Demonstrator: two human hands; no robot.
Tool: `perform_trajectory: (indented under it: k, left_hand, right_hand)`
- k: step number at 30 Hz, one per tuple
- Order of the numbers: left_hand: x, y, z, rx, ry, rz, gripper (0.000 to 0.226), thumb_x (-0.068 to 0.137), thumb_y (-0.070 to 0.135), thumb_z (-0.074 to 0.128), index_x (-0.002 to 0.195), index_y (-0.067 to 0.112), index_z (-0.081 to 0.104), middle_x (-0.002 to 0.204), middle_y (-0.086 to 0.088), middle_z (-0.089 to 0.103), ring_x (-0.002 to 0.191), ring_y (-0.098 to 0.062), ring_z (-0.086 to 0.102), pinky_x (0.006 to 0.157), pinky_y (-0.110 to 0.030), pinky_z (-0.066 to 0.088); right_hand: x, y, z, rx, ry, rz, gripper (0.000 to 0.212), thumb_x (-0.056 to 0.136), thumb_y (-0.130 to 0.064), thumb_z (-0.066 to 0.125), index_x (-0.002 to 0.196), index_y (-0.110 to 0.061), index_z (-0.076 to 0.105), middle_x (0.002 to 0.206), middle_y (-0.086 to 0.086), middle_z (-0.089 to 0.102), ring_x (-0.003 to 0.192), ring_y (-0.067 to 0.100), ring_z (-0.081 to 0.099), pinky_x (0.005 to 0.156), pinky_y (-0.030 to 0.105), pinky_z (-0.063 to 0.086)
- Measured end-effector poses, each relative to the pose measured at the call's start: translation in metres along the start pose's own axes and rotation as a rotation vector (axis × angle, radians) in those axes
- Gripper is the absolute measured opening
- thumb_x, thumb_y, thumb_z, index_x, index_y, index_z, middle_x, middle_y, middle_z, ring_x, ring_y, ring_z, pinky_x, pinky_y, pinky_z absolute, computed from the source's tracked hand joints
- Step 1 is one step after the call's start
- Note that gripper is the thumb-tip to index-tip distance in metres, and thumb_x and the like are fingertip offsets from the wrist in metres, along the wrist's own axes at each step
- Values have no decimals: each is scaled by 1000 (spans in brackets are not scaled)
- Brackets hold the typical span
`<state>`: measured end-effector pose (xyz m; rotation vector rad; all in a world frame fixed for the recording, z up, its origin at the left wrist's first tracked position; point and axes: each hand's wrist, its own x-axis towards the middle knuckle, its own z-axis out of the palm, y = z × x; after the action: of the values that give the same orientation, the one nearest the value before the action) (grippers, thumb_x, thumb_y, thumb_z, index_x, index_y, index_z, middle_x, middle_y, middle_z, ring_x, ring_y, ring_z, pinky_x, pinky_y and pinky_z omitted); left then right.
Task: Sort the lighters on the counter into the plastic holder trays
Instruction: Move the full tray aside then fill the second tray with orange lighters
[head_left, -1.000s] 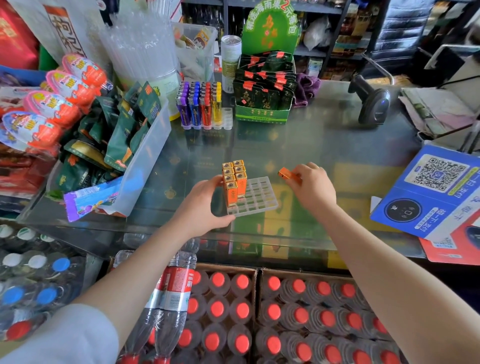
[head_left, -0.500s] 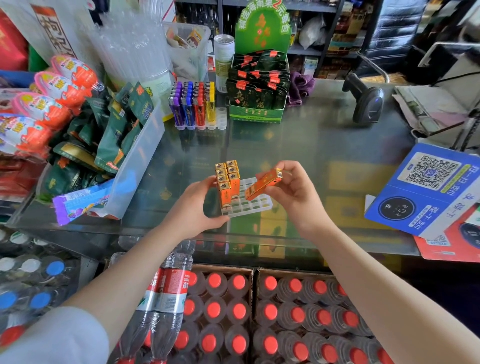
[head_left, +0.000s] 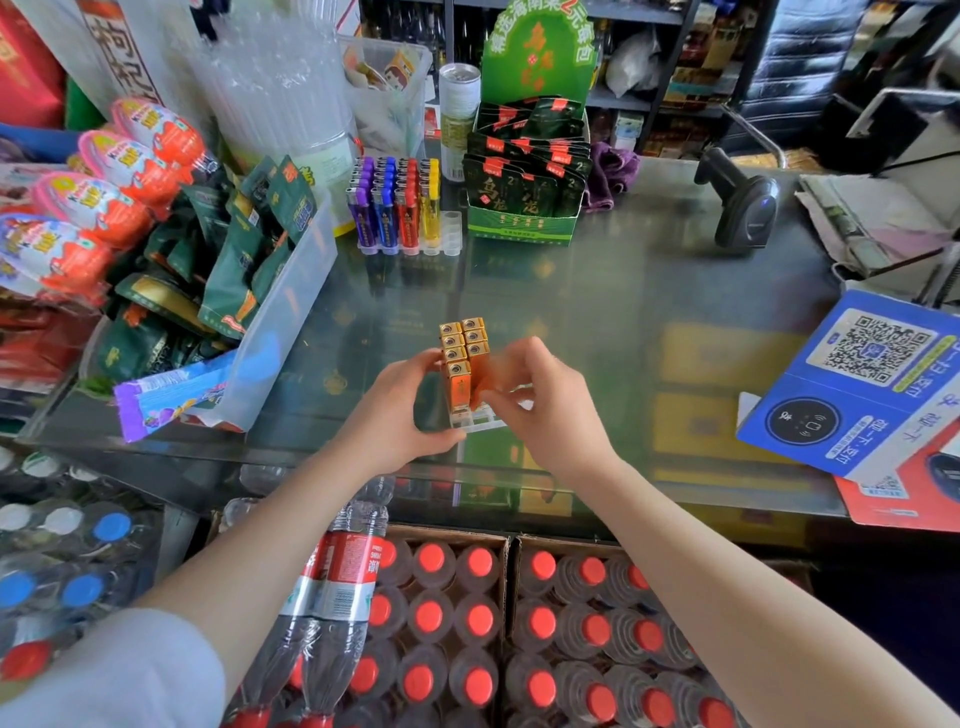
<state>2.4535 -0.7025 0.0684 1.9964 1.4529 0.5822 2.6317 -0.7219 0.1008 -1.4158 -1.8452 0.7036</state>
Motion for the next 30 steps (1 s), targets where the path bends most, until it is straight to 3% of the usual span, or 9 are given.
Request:
perform_trajectory:
  k: [2, 4, 10, 13, 16, 20, 26, 28, 30]
  left_hand:
    - [0, 0, 0, 4, -6, -9, 70, 66, 35, 76, 127, 25, 42, 130, 6, 49, 121, -12, 40, 99, -29, 32]
    - [0, 0, -1, 4, -12, -7, 68, 67, 35, 75, 126, 27, 43, 128, 7, 49, 119, -11, 41, 99, -29, 33]
    - [1, 0, -1, 5, -13, 6, 63, 65, 36, 73, 121, 28, 44, 120, 7, 53, 115, -12, 42, 98, -36, 39]
    - [1, 1, -1, 10, -9, 9, 63, 66, 35, 74, 122, 27, 44, 121, 7, 53, 115, -13, 42, 98, -33, 38]
    - [1, 0, 0, 13, -9, 9, 64, 65, 37, 73, 121, 29, 44, 121, 8, 53, 115, -12, 43, 98, -35, 40]
    - [2, -3, 1, 30, -17, -20, 68, 66, 39, 73, 125, 30, 41, 126, 6, 50, 119, -12, 40, 99, -35, 38]
    - [2, -4, 1, 42, -3, -9, 72, 64, 42, 73, 126, 28, 40, 125, 6, 51, 118, -13, 42, 99, -34, 40]
    - [2, -4, 1, 47, -4, -6, 71, 64, 44, 73, 126, 29, 40, 124, 6, 51, 117, -13, 43, 99, -36, 41]
    - [1, -3, 0, 52, -1, 8, 71, 65, 42, 74, 126, 28, 40, 125, 5, 50, 118, -12, 41, 98, -31, 38]
  right_hand:
    - [1, -1, 2, -106, -9, -56, 24, 83, -17, 65, 102, -9, 51, 96, 7, 65, 83, 24, 64, 72, 42, 54]
    - [3, -1, 3, -178, -15, -116, 24, 85, -18, 63, 103, -6, 52, 99, 10, 64, 81, 28, 64, 69, 44, 54]
    - [9, 0, 7, -530, 25, -400, 26, 78, -21, 68, 81, 1, 55, 67, 14, 60, 50, 30, 58, 38, 30, 43]
    - [11, 4, 8, -687, 105, -431, 31, 73, -27, 75, 78, -4, 56, 62, 8, 60, 48, 25, 57, 34, 27, 43]
    - [9, 7, 9, -738, 183, -408, 39, 70, -29, 77, 91, -5, 55, 71, 8, 63, 55, 25, 60, 42, 28, 46]
    - [12, 9, 11, -772, 222, -423, 63, 62, -20, 82, 113, -15, 45, 102, 10, 61, 71, 25, 60, 50, 30, 49]
    - [3, 25, 20, -838, 209, -566, 52, 79, -13, 67, 128, -9, 50, 135, 7, 53, 113, 26, 55, 84, 36, 50]
    - [4, 22, 18, -760, 174, -528, 50, 84, -22, 61, 131, -9, 47, 138, 7, 50, 120, 26, 53, 93, 37, 47]
    - [5, 20, 12, -548, 44, -408, 63, 85, -39, 54, 138, -10, 35, 146, 8, 38, 131, 24, 41, 105, 34, 37]
